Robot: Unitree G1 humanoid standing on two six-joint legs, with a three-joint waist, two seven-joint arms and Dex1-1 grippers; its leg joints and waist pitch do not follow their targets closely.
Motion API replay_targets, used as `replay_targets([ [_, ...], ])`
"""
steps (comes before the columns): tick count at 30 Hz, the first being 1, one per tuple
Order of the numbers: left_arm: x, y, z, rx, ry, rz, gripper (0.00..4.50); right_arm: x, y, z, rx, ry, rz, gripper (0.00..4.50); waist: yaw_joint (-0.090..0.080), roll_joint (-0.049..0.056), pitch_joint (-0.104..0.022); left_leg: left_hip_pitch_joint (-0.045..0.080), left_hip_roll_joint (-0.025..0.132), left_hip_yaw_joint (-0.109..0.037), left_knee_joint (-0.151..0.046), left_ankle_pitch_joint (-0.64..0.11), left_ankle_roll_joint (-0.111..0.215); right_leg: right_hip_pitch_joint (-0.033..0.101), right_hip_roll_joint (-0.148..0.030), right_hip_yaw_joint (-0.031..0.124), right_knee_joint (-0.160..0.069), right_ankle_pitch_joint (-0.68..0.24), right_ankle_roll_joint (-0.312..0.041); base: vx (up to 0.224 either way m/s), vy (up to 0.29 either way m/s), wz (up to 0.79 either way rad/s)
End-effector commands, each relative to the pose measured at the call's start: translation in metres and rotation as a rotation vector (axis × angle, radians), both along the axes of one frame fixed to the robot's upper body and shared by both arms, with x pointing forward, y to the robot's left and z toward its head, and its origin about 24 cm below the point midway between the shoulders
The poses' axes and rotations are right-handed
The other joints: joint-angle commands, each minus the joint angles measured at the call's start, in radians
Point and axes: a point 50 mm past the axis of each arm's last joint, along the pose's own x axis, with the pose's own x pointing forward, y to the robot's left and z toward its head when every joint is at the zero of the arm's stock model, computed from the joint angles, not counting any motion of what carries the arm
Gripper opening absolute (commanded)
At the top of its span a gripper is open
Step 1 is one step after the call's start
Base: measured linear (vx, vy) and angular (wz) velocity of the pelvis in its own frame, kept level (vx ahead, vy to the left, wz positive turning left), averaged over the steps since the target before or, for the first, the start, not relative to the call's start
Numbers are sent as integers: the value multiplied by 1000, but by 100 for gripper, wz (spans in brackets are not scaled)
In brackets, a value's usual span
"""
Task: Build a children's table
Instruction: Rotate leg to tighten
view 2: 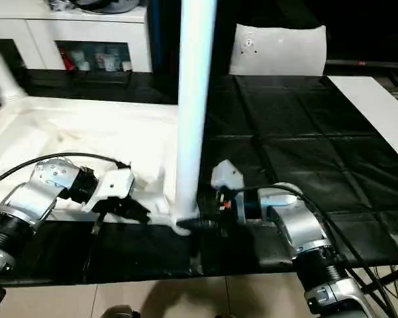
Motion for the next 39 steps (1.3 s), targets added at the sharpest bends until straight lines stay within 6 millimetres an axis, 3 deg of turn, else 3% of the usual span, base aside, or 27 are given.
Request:
replay_targets([
  [1, -3, -10, 0, 36, 3, -106, 0, 2, 0, 3, -30, -20, 44, 386, -7, -5, -67, 2, 7, 12, -73, -222, 24, 57, -48, 46, -64, -319, -164, 0, 0, 0],
  [15, -3, -12, -2, 37, 1, -142, 0, 1, 10, -5, -36, -2, 97, 279, -7, -10, -69, 2, 8, 11, -74, -237, 15, 57, -46, 46, -62, -310, -168, 0, 0, 0],
  [25, -2, -12, -4, -28, 13, -47, 0, -5, 16, -11, 30, 45, 55, 215, -10, -9, -63, 6, 8, 8, -79, -280, 5, 55, -49, 45, -73, -405, -143, 0, 0, 0],
  [27, 0, -16, -4, -92, 9, 59, 0, -6, 25, -11, 107, 85, -55, 213, -11, -3, -61, 9, 10, 6, -81, -299, -2, 52, -50, 46, -77, -431, -137, 0, 0, 0],
  [29, 1, -17, -4, -105, 6, 91, 0, -7, 28, -12, 122, 93, -85, 209, -17, -8, -59, 8, 5, 3, -83, -324, -7, 53, -50, 41, -85, -491, -114, 0, 0, 0],
  [30, 2, -19, -4, -116, -3, 129, 0, -6, 31, -13, 128, 97, -121, 207, -17, 1, -59, 12, 4, 2, -83, -334, -9, 51, -50, 41, -89, -516, -103, 0, 0, 0],
  [31, 2, -20, -4, -117, -3, 134, 0, -6, 32, -13, 129, 98, -126, 207, -22, -4, -55, 13, 2, 1, -83, -350, -11, 48, -50, 39, -97, -553, -87, 0, 0, 0],
  [34, 4, -29, -4, -162, -10, 291, 0, -2, 45, -19, 131, 117, -284, 207, -41, 0, -49, 19, 1, -5, -85, -407, -28, 43, -50, 30, -108, -635, -57, 0, 0, 0],
  [35, 5, -36, -3, -193, -9, 378, 0, 2, 52, -22, 126, 138, -374, 207, -51, 0, -49, 25, -4, -8, -80, -427, -30, 42, -50, 20, -119, -678, -38, 0, 0, 0],
  [36, 5, -38, -3, -197, -13, 410, 0, 3, 56, -23, 126, 142, -407, 207, -61, 1, -50, 22, -6, -12, -81, -429, -27, 45, -51, 13, -125, -688, -30, 0, 0, 0],
  [37, 5, -40, -3, -198, -21, 449, 0, 5, 59, -23, 123, 144, -440, 207, -74, 3, -50, 12, -5, -17, -86, -431, -27, 56, -49, 7, -126, -677, -23, 0, 0, 0],
  [39, 7, -44, -4, -203, -34, 515, 0, 8, 65, -24, 117, 148, -492, 207, -90, 11, -53, 7, -4, -25, -91, -451, -23, 65, -48, -2, -129, -651, -18, 0, 0, 0],
])
